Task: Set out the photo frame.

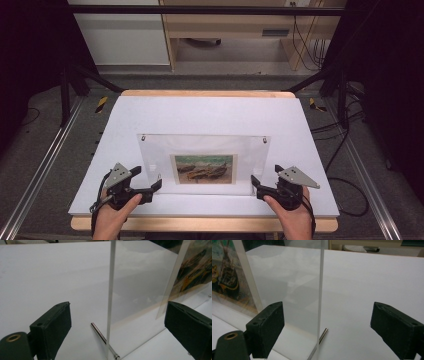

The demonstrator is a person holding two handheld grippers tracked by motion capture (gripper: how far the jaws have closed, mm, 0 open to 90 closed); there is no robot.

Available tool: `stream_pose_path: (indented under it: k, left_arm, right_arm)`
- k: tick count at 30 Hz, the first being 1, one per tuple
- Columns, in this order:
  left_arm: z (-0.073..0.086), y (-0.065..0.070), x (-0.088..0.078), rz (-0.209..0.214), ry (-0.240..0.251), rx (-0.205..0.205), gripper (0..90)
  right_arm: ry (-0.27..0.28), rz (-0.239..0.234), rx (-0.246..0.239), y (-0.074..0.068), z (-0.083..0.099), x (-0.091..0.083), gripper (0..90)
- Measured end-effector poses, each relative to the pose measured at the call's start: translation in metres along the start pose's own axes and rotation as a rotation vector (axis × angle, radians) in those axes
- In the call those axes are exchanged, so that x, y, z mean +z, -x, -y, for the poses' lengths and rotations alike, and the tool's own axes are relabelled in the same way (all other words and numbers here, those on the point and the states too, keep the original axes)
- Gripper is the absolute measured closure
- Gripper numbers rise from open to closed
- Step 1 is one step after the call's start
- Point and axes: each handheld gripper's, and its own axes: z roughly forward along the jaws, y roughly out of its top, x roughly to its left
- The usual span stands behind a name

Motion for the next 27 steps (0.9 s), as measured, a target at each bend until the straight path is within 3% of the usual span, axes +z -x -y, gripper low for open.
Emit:
stream_pose_path:
  k: [17, 27]
  left_arm:
    - [-0.004, -0.018, -0.018, -0.045, 0.069, -0.014, 6.2]
    - [-0.003, -0.033, -0.026, -0.122, 0.094, -0.024, 6.6]
  right_arm:
    - [0.050, 0.077, 0.056, 0.023, -0.004, -0.019, 12.2]
    - [0.047, 0.100, 0.080, 0.035, -0.002, -0.025, 11.2]
